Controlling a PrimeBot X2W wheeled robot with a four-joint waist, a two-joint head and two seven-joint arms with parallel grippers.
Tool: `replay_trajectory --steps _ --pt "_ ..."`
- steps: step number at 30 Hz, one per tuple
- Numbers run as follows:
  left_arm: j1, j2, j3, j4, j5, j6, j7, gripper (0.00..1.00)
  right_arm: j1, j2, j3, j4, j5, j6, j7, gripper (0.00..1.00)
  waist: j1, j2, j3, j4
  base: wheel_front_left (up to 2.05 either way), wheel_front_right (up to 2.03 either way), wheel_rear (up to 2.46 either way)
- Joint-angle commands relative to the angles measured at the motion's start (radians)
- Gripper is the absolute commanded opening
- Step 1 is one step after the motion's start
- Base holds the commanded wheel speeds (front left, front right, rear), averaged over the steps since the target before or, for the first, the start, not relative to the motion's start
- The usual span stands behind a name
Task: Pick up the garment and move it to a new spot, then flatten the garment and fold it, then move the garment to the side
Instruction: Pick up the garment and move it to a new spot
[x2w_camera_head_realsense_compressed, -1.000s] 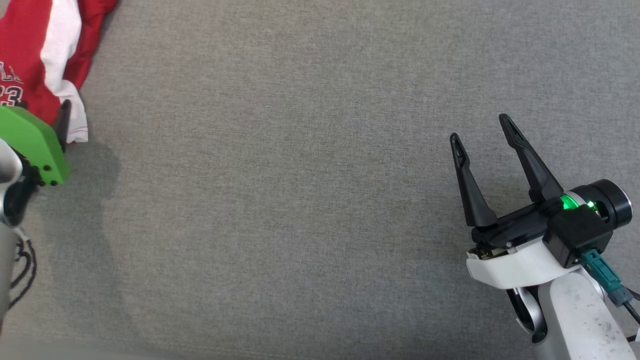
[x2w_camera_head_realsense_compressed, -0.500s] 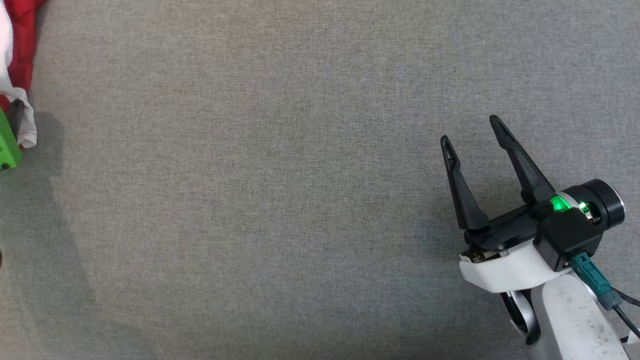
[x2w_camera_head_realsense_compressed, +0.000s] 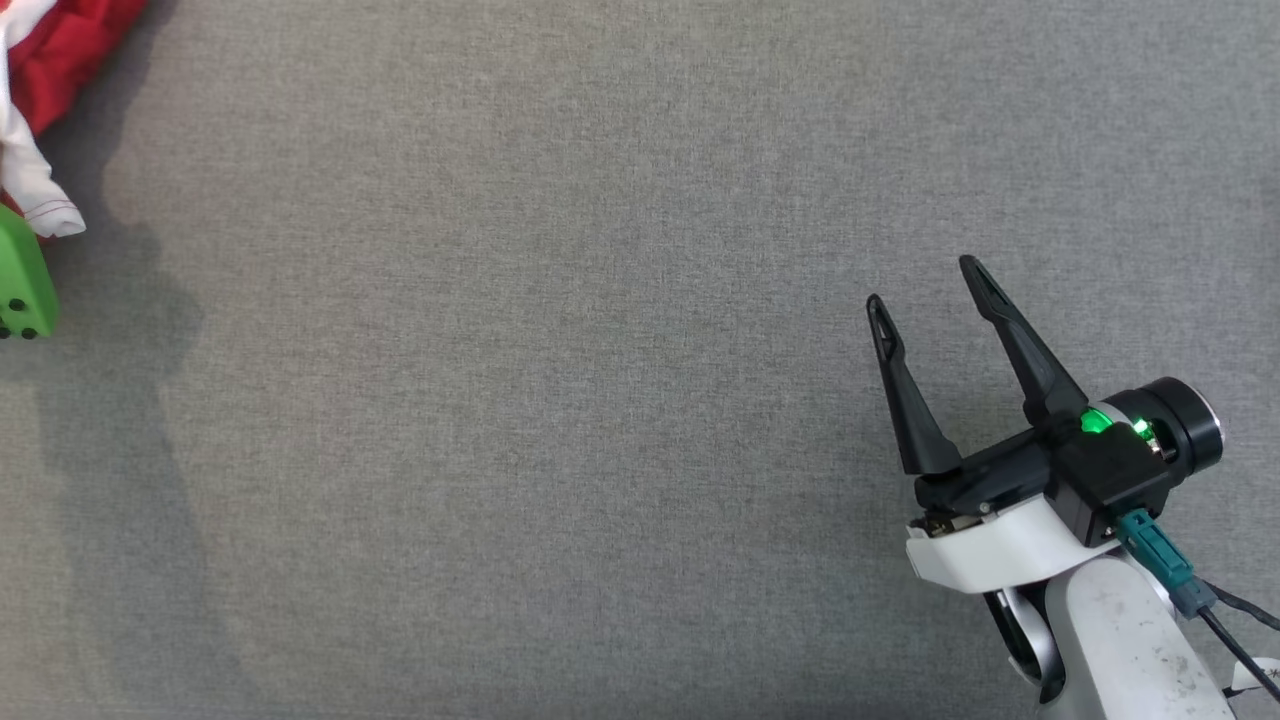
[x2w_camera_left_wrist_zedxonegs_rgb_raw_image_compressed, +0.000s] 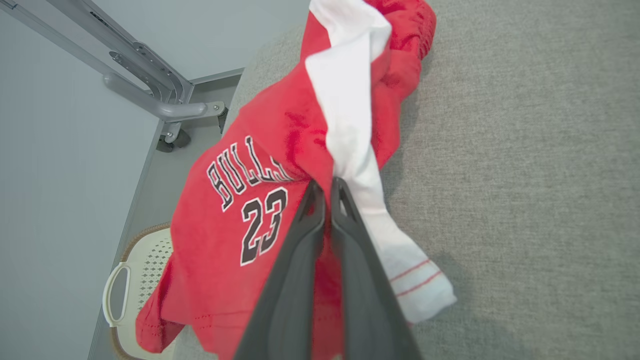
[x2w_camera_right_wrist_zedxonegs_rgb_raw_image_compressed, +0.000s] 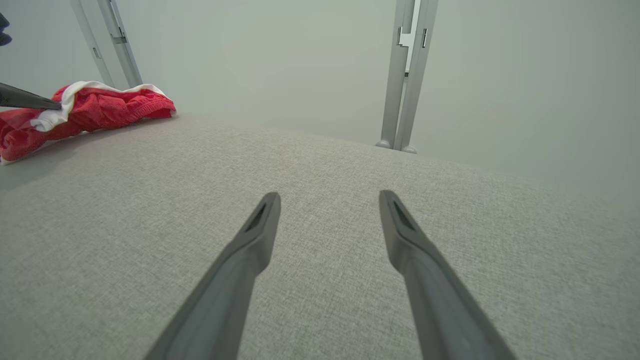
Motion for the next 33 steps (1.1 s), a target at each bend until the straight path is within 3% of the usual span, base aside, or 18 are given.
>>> replay_trajectory --steps 1,10,19,23,26,33 --pt "-0.005 -0.005 -0.009 0.002 0.008 -0.005 -0.023 0.00 0.015 0.002 0.001 0.008 0.005 -0.002 0.000 1.00 -0.0001 0.0000 -0.069 0.015 0.00 0.00 0.00" --pt "0.036 -0.035 -0.062 -0.145 0.024 -0.014 -0.206 0.00 0.061 0.028 -0.017 0.039 0.023 -0.002 0.000 1.00 -0.0001 0.0000 -0.222 0.027 0.00 0.00 0.00" --pt "0.127 -0.083 -0.118 -0.410 0.016 0.004 -0.196 0.00 0.095 0.049 -0.019 0.046 0.033 -0.002 0.000 1.00 -0.0001 0.0000 -0.322 -0.006 0.00 0.00 0.00" --pt "0.161 -0.114 -0.143 -0.521 0.014 0.027 -0.164 0.00 0.101 0.053 -0.024 0.041 0.040 -0.002 0.000 1.00 -0.0001 0.0000 -0.340 -0.046 0.00 0.00 0.00" --pt "0.185 -0.145 -0.160 -0.577 0.017 0.069 -0.138 0.00 0.105 0.058 -0.031 0.037 0.056 -0.002 0.000 1.00 -0.0001 0.0000 -0.345 -0.083 0.00 0.00 0.00" --pt "0.248 -0.292 -0.217 -0.579 0.022 0.159 -0.152 0.00 0.101 0.062 -0.025 0.031 0.071 -0.002 0.000 1.00 -0.0001 0.0000 -0.337 -0.166 0.00 0.00 0.00"
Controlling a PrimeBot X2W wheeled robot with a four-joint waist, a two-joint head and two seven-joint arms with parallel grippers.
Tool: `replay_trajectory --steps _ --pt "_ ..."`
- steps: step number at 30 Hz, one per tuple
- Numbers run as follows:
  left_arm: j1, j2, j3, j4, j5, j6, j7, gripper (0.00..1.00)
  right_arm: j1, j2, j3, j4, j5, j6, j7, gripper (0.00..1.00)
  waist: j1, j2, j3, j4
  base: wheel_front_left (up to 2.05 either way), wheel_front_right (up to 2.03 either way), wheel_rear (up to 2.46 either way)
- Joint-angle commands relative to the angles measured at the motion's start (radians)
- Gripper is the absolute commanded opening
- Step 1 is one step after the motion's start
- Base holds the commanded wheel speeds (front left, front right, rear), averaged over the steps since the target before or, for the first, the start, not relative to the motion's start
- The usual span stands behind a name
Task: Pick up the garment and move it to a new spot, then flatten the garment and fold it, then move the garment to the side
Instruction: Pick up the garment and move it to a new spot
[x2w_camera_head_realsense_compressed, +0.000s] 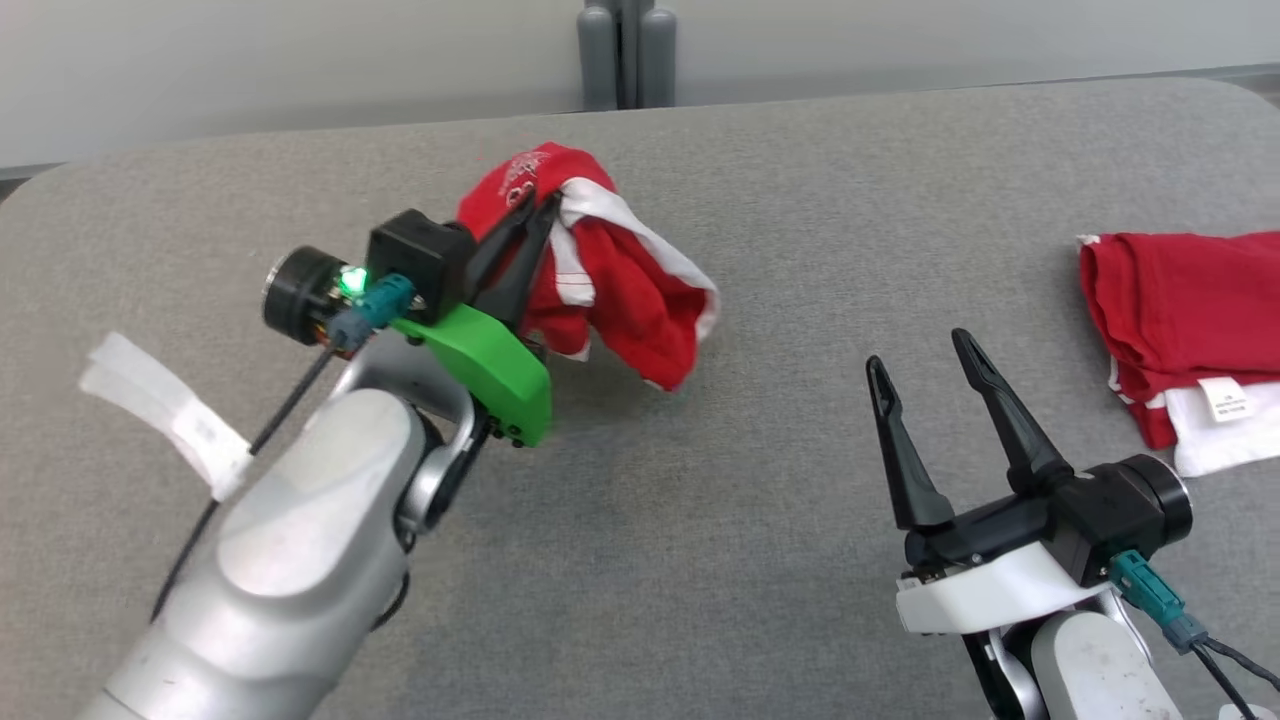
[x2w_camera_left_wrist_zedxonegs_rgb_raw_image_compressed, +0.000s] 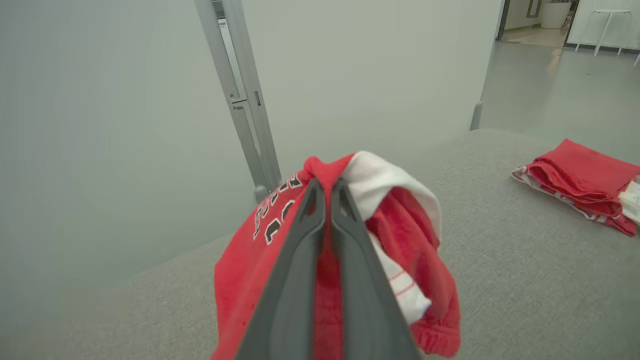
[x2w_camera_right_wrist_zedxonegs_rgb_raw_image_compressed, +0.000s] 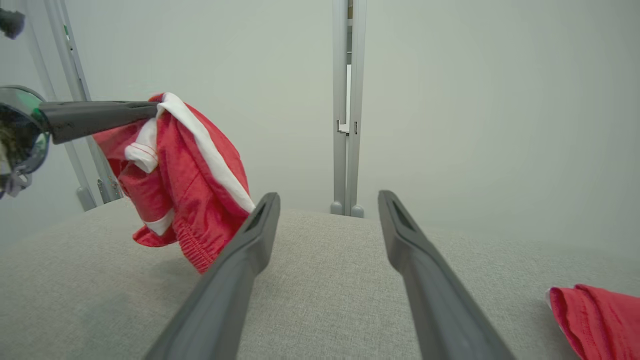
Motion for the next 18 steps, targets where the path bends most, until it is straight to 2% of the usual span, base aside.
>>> replay_trajectory --steps 1,4,7,9,10,11,12,18 --pt "0.010 -0.022 0.002 0.013 0.006 0.026 -0.025 0.00 0.000 0.000 0.000 -0.006 0.008 -0.002 0.000 1.00 0.0000 -0.0001 0.003 -0.059 0.00 0.00 0.00" --pt "0.005 -0.094 0.012 0.081 0.017 0.088 -0.086 0.00 -0.014 0.001 -0.003 -0.008 0.016 -0.002 0.000 1.00 0.0000 -0.0001 0.013 -0.094 0.00 0.00 0.00" --pt "-0.010 -0.121 -0.015 0.172 0.038 0.099 -0.091 0.00 -0.014 0.001 0.000 -0.006 0.019 -0.002 0.000 1.00 0.0000 -0.0001 0.012 -0.106 0.00 0.00 0.00" --pt "-0.008 -0.140 -0.035 0.235 0.041 0.086 -0.089 0.00 -0.013 0.001 0.002 -0.004 0.021 -0.002 0.000 1.00 0.0000 -0.0001 0.010 -0.110 0.00 0.00 0.00" --pt "-0.005 -0.148 -0.044 0.258 0.043 0.077 -0.091 0.33 -0.012 0.001 0.003 -0.003 0.022 -0.002 0.000 1.00 0.0000 -0.0001 0.009 -0.112 0.00 0.00 0.00" --pt "0.000 -0.157 -0.049 0.280 0.042 0.068 -0.102 0.60 -0.011 0.001 0.005 -0.002 0.024 -0.002 0.000 1.00 0.0000 -0.0001 0.008 -0.112 0.00 0.00 0.00" --pt "0.014 -0.169 -0.065 0.314 0.037 0.044 -0.114 1.00 -0.008 0.001 0.003 -0.002 0.027 -0.002 0.000 1.00 0.0000 -0.0001 0.003 -0.106 0.00 0.00 0.00" --pt "0.042 -0.178 -0.051 0.334 0.017 0.024 -0.174 1.00 0.006 0.000 -0.009 -0.004 0.016 -0.002 0.000 1.00 0.0000 -0.0001 -0.017 -0.051 0.00 0.00 0.00"
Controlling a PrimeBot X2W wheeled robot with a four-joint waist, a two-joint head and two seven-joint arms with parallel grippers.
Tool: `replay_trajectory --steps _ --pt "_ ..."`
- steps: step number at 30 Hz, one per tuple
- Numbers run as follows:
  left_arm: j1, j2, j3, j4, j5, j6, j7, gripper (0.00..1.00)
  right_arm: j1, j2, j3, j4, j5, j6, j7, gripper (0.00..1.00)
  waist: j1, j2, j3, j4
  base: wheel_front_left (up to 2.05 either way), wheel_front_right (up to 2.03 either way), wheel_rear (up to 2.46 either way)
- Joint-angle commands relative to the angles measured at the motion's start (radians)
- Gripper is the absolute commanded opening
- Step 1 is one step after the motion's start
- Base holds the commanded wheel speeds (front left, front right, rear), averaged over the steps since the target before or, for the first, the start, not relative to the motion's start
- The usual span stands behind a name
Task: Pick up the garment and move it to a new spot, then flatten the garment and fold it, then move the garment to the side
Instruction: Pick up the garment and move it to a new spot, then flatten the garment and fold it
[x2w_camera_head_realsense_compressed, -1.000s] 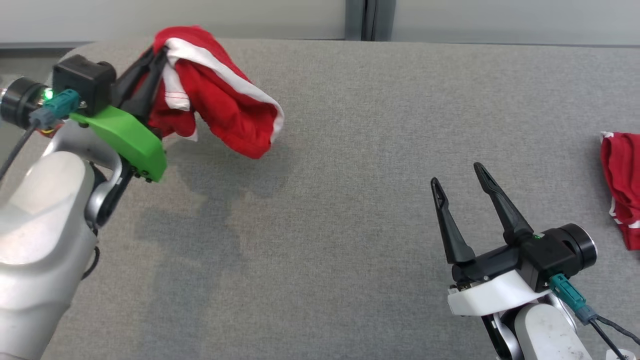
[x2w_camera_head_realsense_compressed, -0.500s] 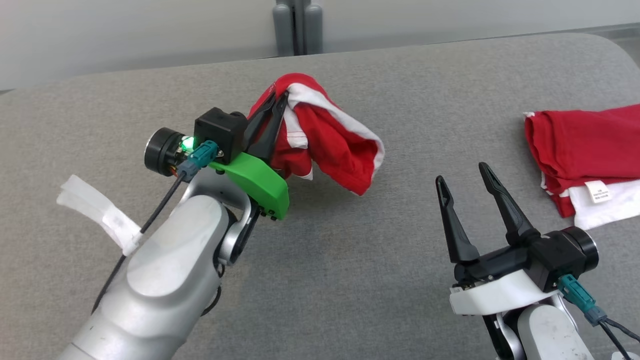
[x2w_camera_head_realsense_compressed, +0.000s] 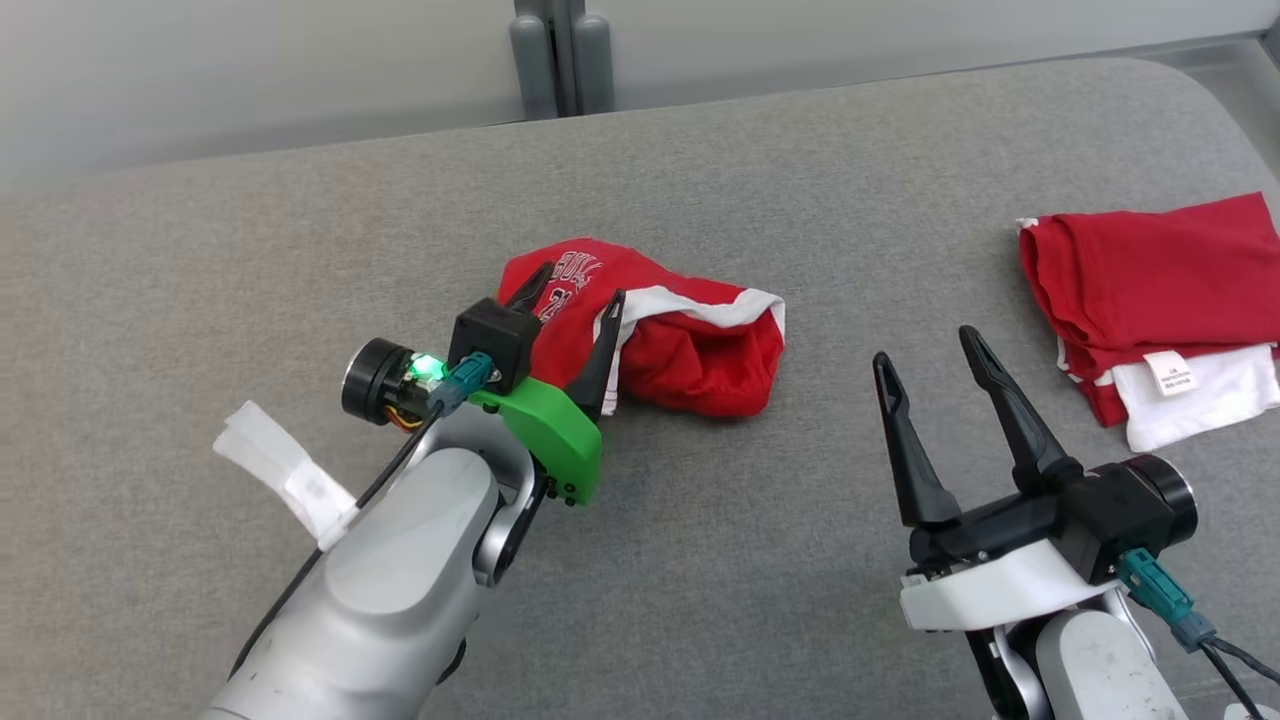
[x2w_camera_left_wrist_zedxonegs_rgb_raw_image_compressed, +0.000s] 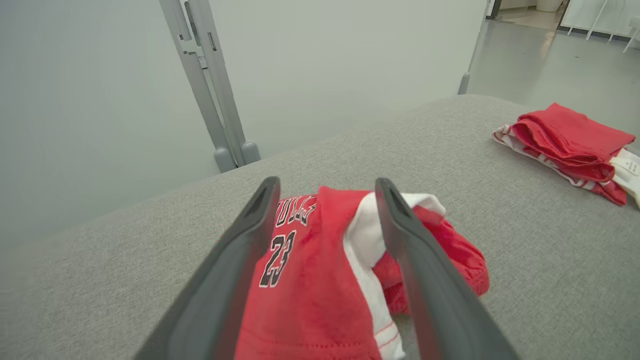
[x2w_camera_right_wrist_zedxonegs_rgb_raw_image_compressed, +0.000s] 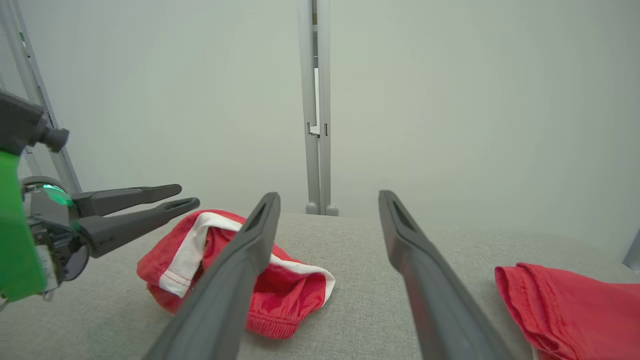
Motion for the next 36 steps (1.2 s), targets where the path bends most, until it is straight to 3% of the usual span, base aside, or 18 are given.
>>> replay_trajectory --steps 1,12,16,21,27,36 --pt "0.021 0.008 0.011 -0.014 -0.010 0.000 -0.014 1.00 0.008 -0.001 0.000 -0.001 -0.003 -0.002 0.000 1.00 0.0001 0.0000 -0.017 0.036 0.00 0.00 0.00" --pt "0.223 0.115 0.159 -0.285 0.025 0.082 -0.043 1.00 0.037 -0.001 0.002 0.004 -0.028 -0.002 0.000 1.00 0.0001 0.0000 -0.068 0.137 0.00 0.00 0.00" --pt "0.350 0.136 0.221 -0.386 0.075 0.084 -0.042 1.00 0.049 -0.001 0.000 0.007 -0.034 -0.002 0.000 1.00 0.0001 0.0000 -0.077 0.151 0.00 0.00 0.00" --pt "0.472 0.115 0.295 -0.462 0.137 0.059 -0.043 1.00 0.063 -0.001 0.000 0.018 -0.049 -0.002 0.000 1.00 0.0001 0.0000 -0.093 0.161 0.00 0.00 0.00" --pt "0.584 0.051 0.387 -0.510 0.211 0.025 -0.043 1.00 0.077 -0.008 -0.002 0.028 -0.056 -0.002 0.000 1.00 0.0001 0.0000 -0.103 0.165 0.00 0.00 0.00" --pt "0.628 -0.011 0.471 -0.515 0.289 -0.036 -0.043 1.00 0.086 -0.012 0.007 0.051 -0.078 -0.002 0.001 1.00 0.0001 0.0000 -0.090 0.183 0.00 0.00 0.00"
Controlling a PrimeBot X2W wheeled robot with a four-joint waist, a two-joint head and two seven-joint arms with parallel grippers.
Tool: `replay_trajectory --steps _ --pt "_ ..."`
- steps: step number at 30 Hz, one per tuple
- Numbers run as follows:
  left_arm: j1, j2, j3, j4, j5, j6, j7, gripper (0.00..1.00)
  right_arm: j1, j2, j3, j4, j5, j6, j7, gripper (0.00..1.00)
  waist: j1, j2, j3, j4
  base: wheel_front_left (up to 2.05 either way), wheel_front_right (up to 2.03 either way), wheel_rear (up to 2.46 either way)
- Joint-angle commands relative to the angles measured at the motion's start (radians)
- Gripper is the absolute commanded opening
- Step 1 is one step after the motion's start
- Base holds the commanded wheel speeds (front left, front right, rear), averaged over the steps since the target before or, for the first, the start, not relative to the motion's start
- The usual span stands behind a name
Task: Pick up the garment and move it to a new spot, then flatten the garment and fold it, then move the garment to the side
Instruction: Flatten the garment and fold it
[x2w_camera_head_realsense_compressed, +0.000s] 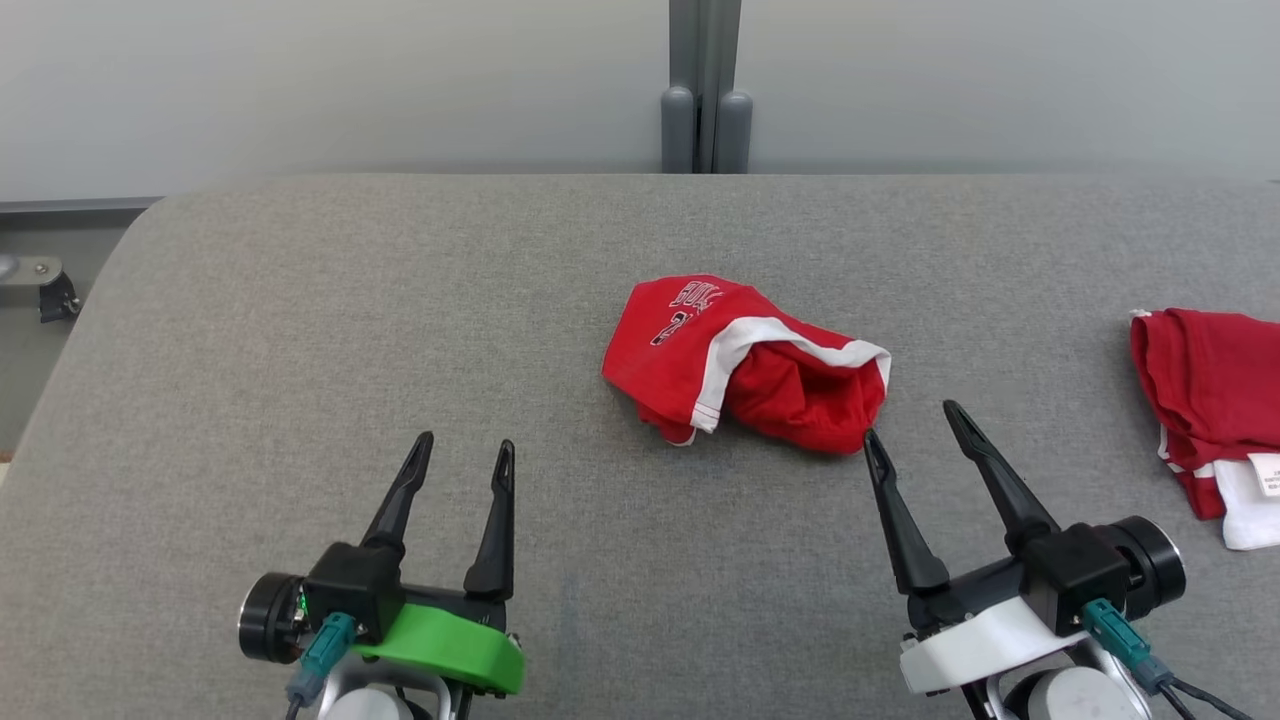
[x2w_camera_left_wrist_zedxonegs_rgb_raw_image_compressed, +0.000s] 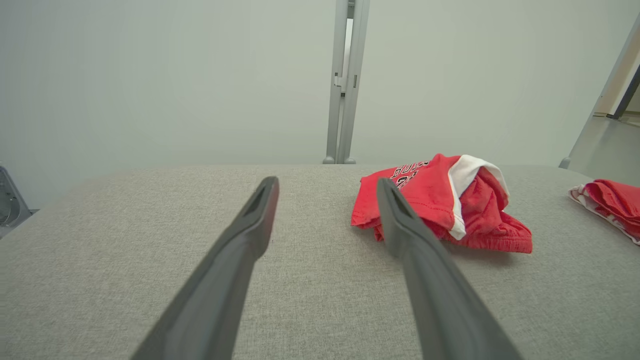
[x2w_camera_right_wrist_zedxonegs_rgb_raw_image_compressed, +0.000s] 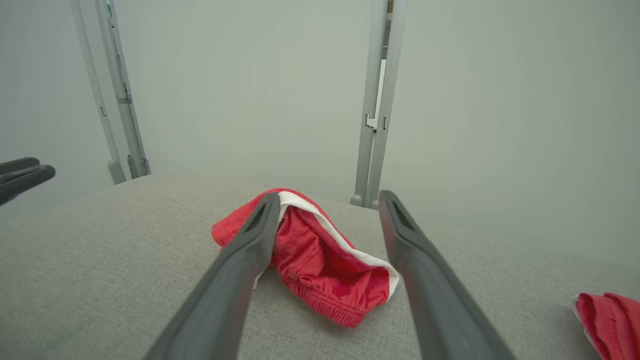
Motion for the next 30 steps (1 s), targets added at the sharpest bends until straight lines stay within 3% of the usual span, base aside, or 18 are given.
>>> replay_trajectory --steps 1,9,18,30 --pt "0.005 -0.006 0.013 -0.003 0.018 -0.012 -0.003 1.00 -0.001 -0.007 0.006 0.009 -0.008 -0.002 0.001 1.00 0.0000 0.0000 0.012 0.015 0.00 0.00 0.00" --pt "0.005 -0.040 0.052 0.002 0.055 -0.054 -0.003 1.00 -0.048 -0.054 0.067 0.054 -0.050 -0.002 0.001 1.00 0.0000 0.0000 0.036 0.062 0.00 0.00 0.00" --pt "-0.025 -0.059 0.050 0.017 0.068 -0.079 -0.003 1.00 -0.213 -0.154 0.231 0.230 -0.281 -0.002 0.001 1.00 0.0000 0.0000 0.070 0.140 0.00 0.00 0.00" --pt "-0.053 -0.062 -0.019 0.035 -0.003 -0.061 -0.003 1.00 -0.397 -0.163 0.183 0.488 -0.447 -0.002 0.001 1.00 0.0000 0.0000 0.119 0.277 0.00 0.00 0.00"
